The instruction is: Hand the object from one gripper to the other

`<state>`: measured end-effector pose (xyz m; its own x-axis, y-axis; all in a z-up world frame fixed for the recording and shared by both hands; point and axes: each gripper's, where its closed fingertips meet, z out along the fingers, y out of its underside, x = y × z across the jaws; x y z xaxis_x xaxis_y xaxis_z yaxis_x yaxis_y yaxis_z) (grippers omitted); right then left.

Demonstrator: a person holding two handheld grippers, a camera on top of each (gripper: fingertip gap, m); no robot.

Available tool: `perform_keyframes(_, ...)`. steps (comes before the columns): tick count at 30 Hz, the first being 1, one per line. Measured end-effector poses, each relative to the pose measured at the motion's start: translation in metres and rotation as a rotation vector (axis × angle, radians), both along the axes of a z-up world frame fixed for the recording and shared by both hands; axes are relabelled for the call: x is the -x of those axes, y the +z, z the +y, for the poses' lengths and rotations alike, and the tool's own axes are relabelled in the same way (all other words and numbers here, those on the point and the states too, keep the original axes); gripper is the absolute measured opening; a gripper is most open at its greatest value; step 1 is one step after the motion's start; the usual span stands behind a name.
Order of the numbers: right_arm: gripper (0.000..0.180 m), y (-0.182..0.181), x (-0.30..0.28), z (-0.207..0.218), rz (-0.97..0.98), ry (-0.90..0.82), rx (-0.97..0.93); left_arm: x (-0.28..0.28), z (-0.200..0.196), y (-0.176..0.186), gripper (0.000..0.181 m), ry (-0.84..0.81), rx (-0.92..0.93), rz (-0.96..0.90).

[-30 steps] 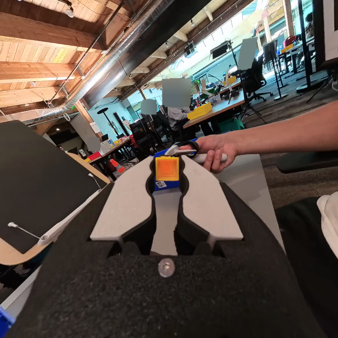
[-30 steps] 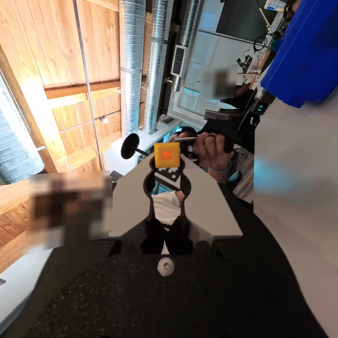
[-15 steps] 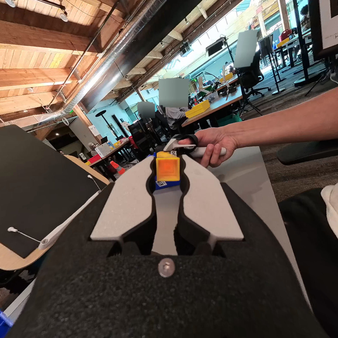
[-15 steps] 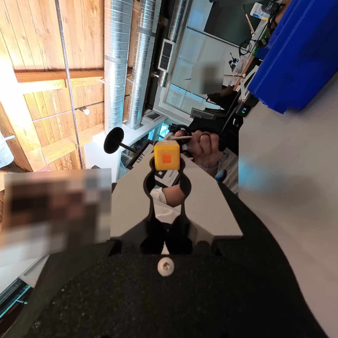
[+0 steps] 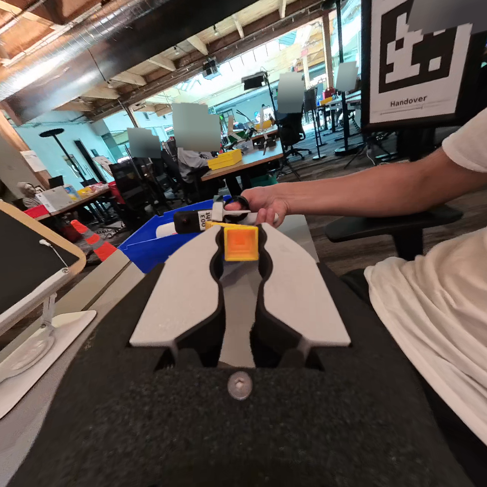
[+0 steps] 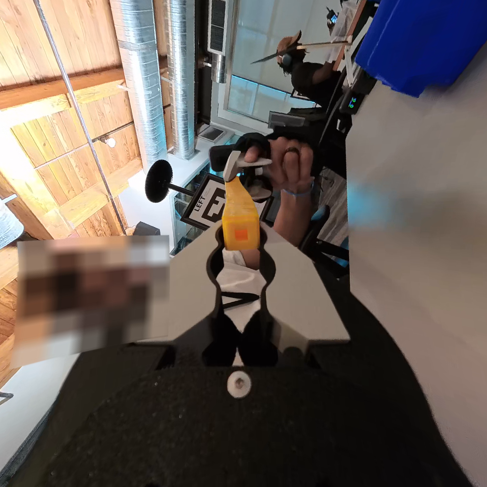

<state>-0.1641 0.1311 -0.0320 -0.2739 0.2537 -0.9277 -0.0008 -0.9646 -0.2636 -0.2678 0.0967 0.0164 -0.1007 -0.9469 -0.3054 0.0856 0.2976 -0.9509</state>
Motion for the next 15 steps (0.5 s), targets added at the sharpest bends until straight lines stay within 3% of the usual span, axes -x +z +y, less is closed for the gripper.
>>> perform_keyframes(4, 0.023, -0.004, -0.002, 0.005, 0.015, -0.023, 0.016, -0.003, 0.001, -0.004, 0.022, 0.014, -0.014, 0.006)
perform_keyframes(11, 0.022, 0.007, -0.012, 0.029, 0.12, -0.175, -0.026, -0.013, 0.023, -0.008, 0.023, 0.213, 0.006, 0.031)
perform_keyframes(15, 0.022, 0.018, -0.016, 0.034, 0.081, -0.255, -0.103, -0.014, 0.038, -0.024, 0.048, 0.265, 0.094, 0.104)
